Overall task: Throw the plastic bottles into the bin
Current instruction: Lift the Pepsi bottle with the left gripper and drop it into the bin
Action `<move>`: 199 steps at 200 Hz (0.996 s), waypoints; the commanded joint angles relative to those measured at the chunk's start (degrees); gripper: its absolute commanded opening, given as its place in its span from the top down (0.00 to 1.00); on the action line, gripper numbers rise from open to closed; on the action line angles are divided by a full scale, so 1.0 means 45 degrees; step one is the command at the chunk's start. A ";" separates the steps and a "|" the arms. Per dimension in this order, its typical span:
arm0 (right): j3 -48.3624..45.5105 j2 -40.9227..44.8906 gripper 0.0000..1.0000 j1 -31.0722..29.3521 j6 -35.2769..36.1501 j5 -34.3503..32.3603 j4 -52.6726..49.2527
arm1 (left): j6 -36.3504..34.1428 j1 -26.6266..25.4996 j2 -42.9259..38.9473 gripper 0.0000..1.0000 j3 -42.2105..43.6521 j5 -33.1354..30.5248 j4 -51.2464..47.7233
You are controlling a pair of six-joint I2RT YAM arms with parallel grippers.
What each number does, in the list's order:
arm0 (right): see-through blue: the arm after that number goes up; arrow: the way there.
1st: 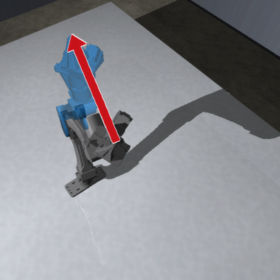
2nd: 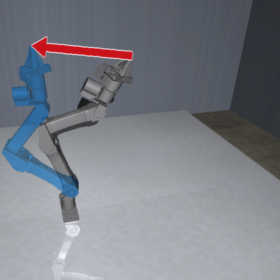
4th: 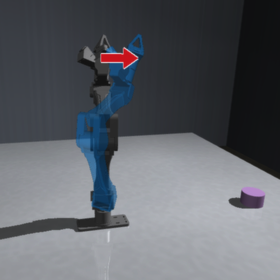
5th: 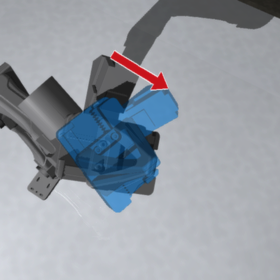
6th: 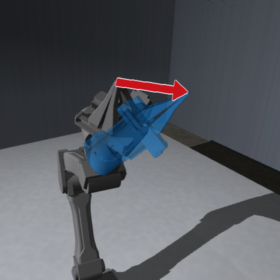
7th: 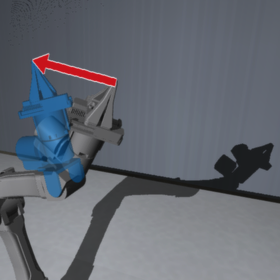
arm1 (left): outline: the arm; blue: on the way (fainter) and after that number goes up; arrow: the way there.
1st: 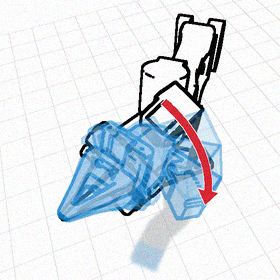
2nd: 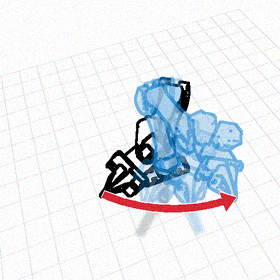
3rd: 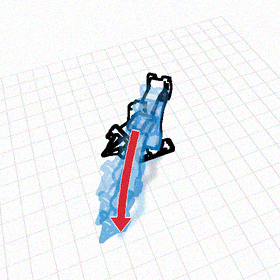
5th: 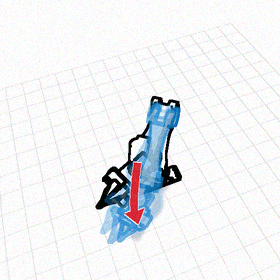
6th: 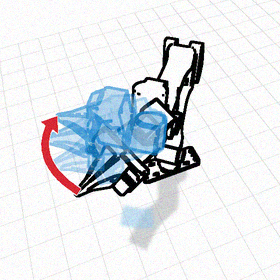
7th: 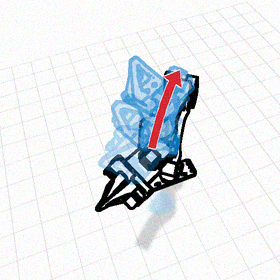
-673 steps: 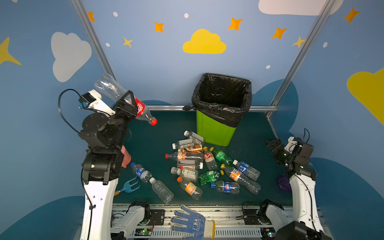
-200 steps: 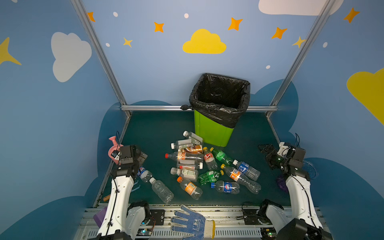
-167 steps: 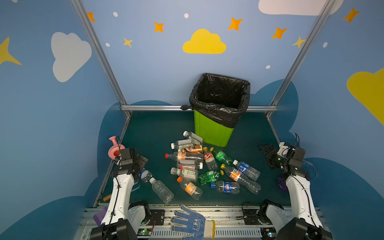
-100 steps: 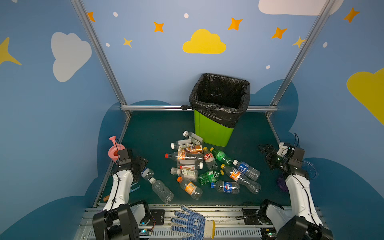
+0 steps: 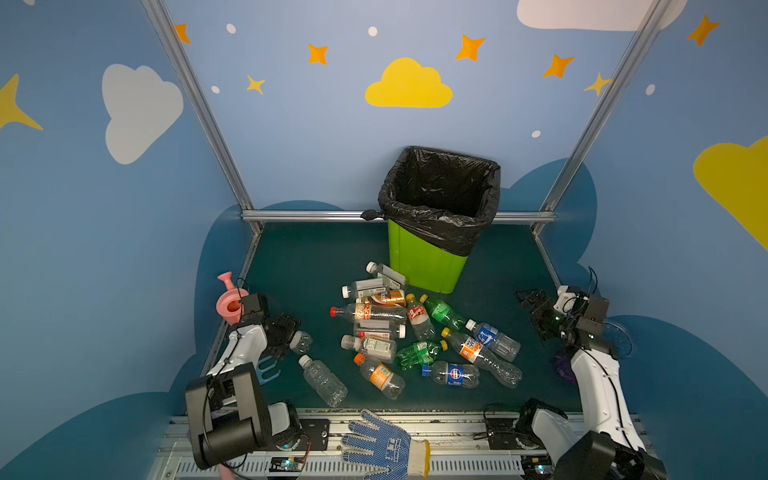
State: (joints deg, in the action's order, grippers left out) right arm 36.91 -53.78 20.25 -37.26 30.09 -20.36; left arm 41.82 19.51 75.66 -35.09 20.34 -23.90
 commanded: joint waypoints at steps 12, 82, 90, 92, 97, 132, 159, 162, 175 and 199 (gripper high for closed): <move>-0.0023 0.0027 0.02 0.0001 0.0134 -0.0220 0.0005 | -0.0133 0.0062 0.0868 0.33 -0.0395 0.0903 0.0822; -0.0045 0.0154 0.02 -0.0003 0.0149 -0.0383 -0.0070 | 0.0049 0.0069 0.0947 0.57 -0.0943 0.1906 0.1733; -0.0020 0.0154 0.02 -0.0005 0.0149 -0.0400 -0.0052 | 0.0078 0.0060 0.0820 0.57 -0.1161 0.2083 0.1776; -0.0008 0.0154 0.02 -0.0002 0.0153 -0.0417 -0.0047 | 0.0080 0.0060 0.0784 0.57 -0.1224 0.2126 0.1781; 0.0020 0.0136 0.02 0.0012 0.0154 -0.0422 -0.0055 | 0.0127 0.0052 0.0673 0.58 -0.1390 0.2190 0.1744; 0.0282 -0.0075 0.02 0.0053 0.0389 -0.0660 -0.0202 | 0.0563 0.0046 -0.1067 0.57 -0.3628 0.2072 0.1498; 0.0848 -0.0105 0.02 0.0258 0.0437 -0.0685 -0.0202 | 0.0646 0.0060 -0.2358 0.55 -0.6616 0.1017 0.1541; 0.0874 -0.0101 0.02 0.0267 0.0433 -0.0694 -0.0212 | 0.0647 0.0064 -0.2474 0.55 -0.7019 0.0889 0.1681; 0.0934 0.0046 0.02 0.0377 0.0389 -0.0748 -0.0205 | 0.0771 0.0060 -0.2909 0.54 -0.8326 0.0141 0.2272; 0.0933 0.0372 0.02 0.0526 0.0260 -0.0818 -0.0178 | 0.1771 0.0060 -0.3062 0.52 -1.0316 -0.0800 0.3982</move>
State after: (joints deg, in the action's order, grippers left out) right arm 39.55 -53.80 21.91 -36.21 27.31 -20.78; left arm 45.84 19.73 62.78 -74.76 22.50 -13.52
